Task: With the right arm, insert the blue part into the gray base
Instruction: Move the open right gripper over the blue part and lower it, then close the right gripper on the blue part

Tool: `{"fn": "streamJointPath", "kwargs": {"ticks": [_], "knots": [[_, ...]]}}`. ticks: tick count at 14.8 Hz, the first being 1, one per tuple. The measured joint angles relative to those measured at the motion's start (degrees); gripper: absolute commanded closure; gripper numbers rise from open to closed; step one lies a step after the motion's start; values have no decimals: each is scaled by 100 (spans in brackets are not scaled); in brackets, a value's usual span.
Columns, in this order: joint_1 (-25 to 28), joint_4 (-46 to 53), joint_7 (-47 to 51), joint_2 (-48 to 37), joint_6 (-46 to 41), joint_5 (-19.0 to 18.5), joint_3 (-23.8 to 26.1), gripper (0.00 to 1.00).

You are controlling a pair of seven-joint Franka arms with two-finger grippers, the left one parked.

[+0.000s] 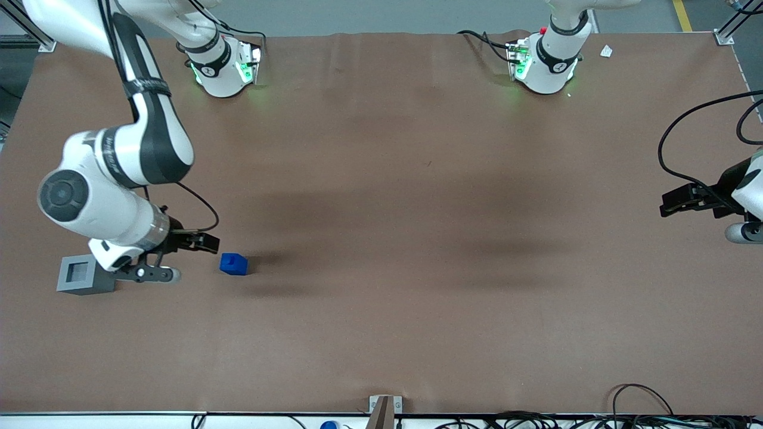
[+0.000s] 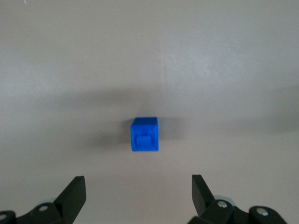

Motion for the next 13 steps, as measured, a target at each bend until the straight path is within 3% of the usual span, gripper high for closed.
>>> {"fn": "streamJointPath", "kwargs": {"ticks": [7,13], "knots": [[95,-632,5,645,1532,0,3,0],[101,-736,5,962,1862,0,-1,0]]}}
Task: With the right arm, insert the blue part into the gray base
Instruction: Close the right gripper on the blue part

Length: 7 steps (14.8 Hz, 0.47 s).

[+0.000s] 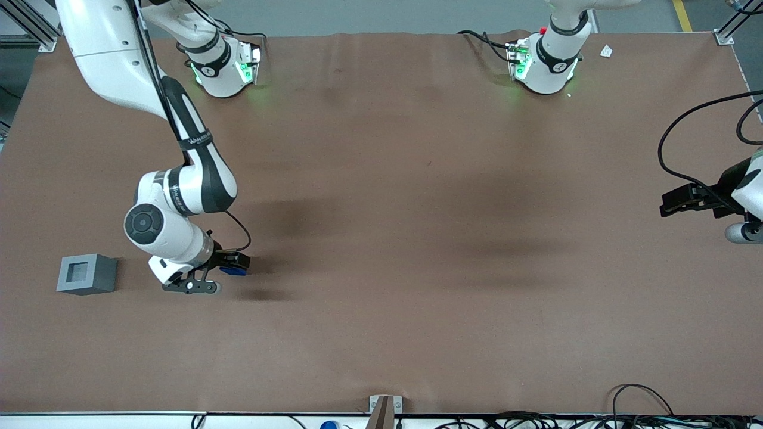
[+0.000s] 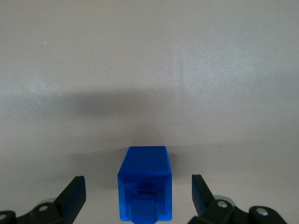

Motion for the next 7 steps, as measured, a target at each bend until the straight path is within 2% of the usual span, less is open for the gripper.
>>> {"fn": "streamJointPath", "kwargs": {"ticks": [3,7], "knots": [[0,0,-1,23,4,0,0,7],[0,0,-2,30,2,0,0,24]]}}
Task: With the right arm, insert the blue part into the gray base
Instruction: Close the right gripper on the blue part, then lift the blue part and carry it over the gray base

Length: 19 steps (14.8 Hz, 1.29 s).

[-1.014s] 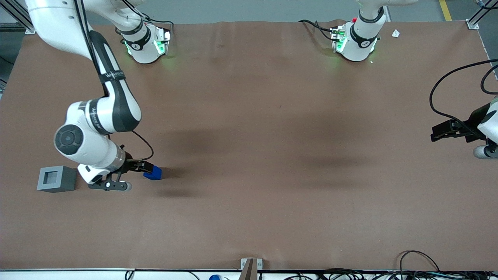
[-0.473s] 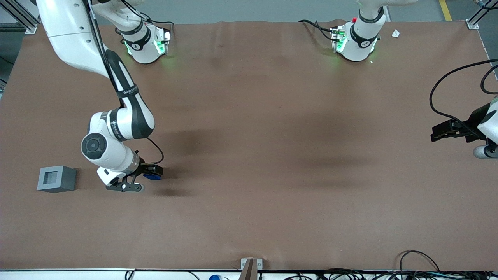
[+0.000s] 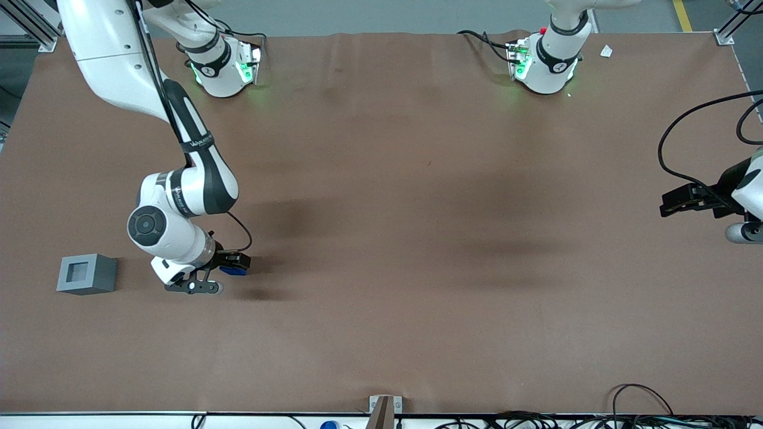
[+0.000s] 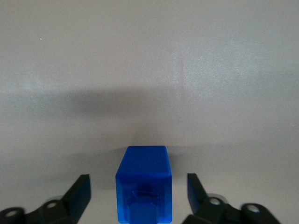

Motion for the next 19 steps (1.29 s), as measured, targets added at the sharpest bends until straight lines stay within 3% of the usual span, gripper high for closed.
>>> {"fn": "streamJointPath", "kwargs": {"ticks": [4,11,19], "knots": [[0,-3,-2,37,-7,-1,0,37],[0,-2,-7,44,-7,-3,-12,76],[-21,233,-138,17,-287,-8,-81,87]]}}
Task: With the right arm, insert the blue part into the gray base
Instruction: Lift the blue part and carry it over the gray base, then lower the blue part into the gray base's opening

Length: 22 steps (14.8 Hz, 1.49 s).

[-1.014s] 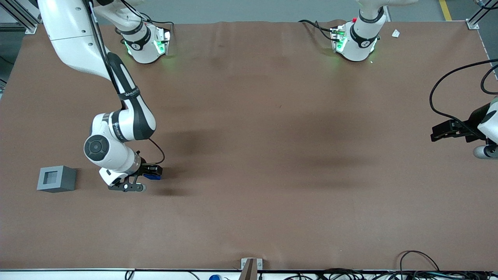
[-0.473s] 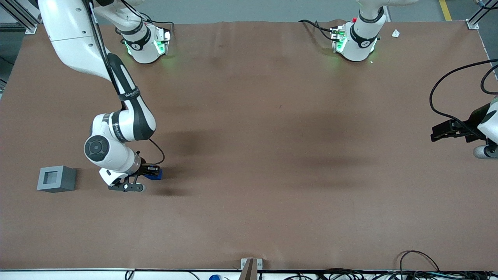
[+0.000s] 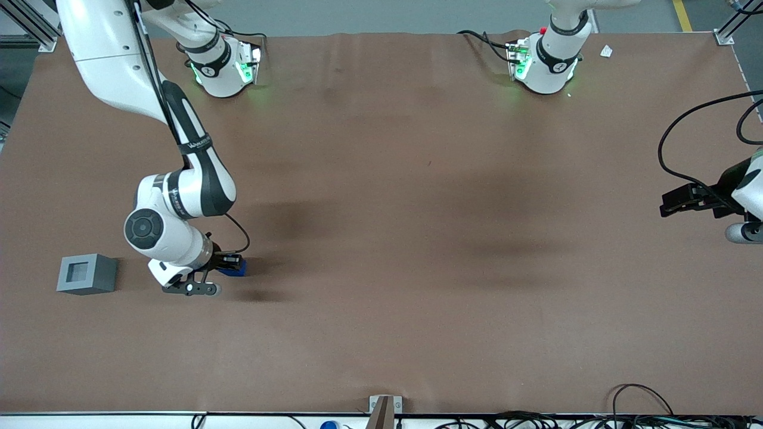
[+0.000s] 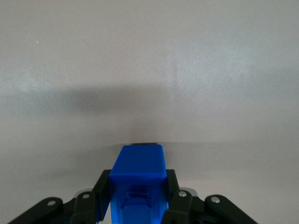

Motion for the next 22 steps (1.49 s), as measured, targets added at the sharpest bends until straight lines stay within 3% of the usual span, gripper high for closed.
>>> {"fn": "streamJointPath", "kwargs": {"ticks": [11,22], "knots": [[-1265,1189,-1428,-282,-1594,0,-77,88],[-2536,1425,-3429,-287,-1744,0,-77,90]]}}
